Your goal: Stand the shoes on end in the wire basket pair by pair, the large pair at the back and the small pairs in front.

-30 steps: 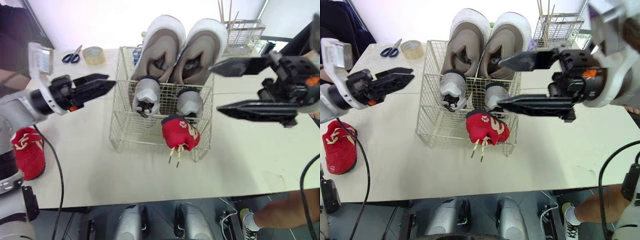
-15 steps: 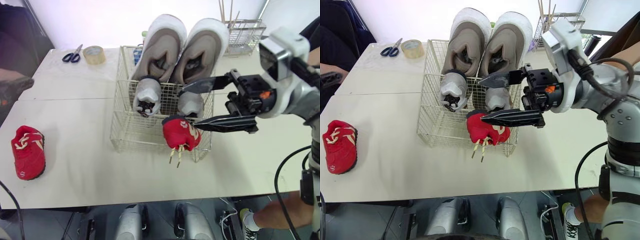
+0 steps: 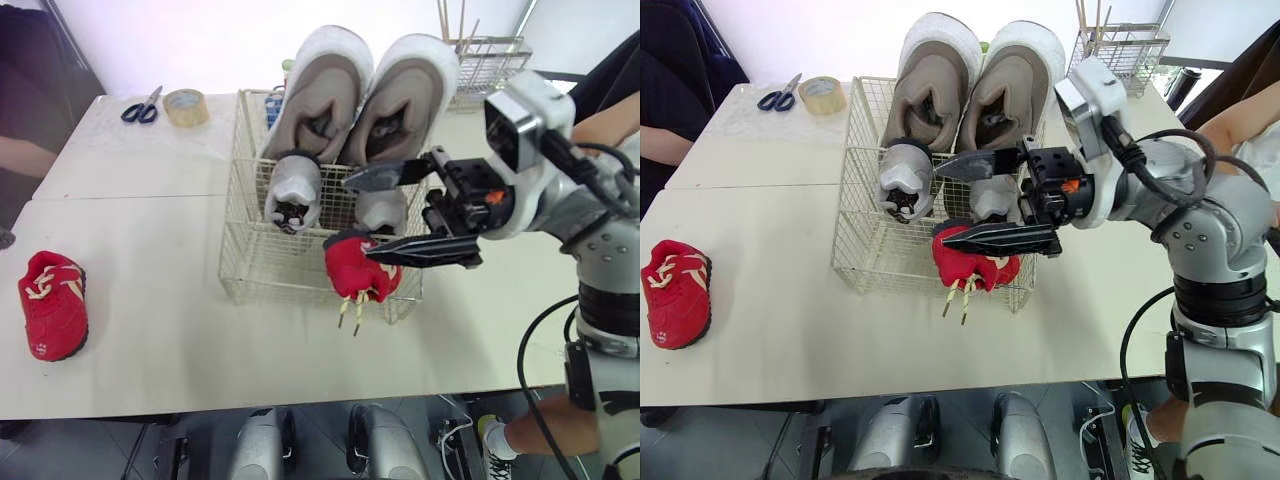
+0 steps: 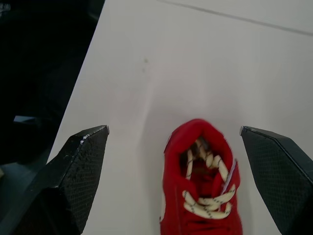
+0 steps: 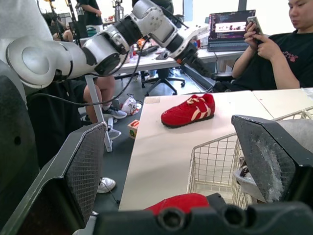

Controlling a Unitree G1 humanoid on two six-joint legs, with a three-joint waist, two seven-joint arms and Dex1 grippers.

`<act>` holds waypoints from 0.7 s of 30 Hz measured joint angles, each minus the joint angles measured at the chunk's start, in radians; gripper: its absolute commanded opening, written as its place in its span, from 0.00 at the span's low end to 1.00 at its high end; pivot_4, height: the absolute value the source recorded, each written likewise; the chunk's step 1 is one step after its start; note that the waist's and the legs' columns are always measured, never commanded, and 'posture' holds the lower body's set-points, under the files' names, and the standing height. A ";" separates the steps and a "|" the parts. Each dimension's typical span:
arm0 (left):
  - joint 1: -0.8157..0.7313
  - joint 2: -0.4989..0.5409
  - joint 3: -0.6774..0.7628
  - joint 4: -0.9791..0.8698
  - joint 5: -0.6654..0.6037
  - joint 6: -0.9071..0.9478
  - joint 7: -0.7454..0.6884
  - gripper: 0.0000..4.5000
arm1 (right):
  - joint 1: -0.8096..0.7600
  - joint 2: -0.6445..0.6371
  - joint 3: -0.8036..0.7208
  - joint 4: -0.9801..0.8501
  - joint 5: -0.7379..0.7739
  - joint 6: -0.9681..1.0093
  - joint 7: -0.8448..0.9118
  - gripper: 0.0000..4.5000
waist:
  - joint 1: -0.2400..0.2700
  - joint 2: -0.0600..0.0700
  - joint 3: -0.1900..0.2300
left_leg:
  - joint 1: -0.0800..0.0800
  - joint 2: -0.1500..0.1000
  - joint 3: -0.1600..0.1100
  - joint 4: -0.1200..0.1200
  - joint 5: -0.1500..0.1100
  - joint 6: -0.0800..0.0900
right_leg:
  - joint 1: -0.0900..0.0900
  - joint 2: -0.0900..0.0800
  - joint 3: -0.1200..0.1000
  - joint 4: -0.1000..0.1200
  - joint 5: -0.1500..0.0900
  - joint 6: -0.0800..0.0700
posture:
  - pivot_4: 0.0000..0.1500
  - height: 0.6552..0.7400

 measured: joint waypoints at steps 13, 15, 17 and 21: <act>-0.175 -0.135 -0.245 0.284 0.219 -0.268 -0.115 1.00 | 0.006 -0.037 -0.039 -0.044 0.021 0.057 -0.049 0.99 | 0.003 -0.003 -0.002 | -0.007 0.000 0.001 0.003 0.003 0.000 | -0.003 0.002 -0.001 0.001 0.001 0.000 | 1.00 1.00; -0.191 -0.147 -0.275 0.314 0.249 -0.289 -0.146 1.00 | 0.008 -0.051 -0.062 -0.061 0.037 0.072 -0.063 0.99 | 0.003 -0.003 -0.002 | -0.007 0.000 0.001 0.003 0.003 0.000 | -0.003 0.002 -0.001 0.001 0.001 0.000 | 1.00 1.00; -0.202 -0.153 -0.301 0.336 0.273 -0.307 -0.177 1.00 | 0.014 -0.075 -0.077 -0.075 0.047 0.086 -0.077 0.99 | 0.002 -0.003 -0.002 | -0.007 0.000 0.001 0.003 0.003 0.000 | -0.003 0.003 -0.001 0.001 0.001 0.000 | 1.00 1.00; -0.208 -0.159 -0.326 0.380 0.318 -0.353 -0.217 1.00 | 0.019 -0.093 -0.104 -0.101 0.087 0.110 -0.103 0.99 | -0.001 -0.003 -0.002 | -0.006 0.000 0.001 0.003 0.002 0.001 | -0.003 0.003 -0.001 0.001 0.001 0.000 | 1.00 1.00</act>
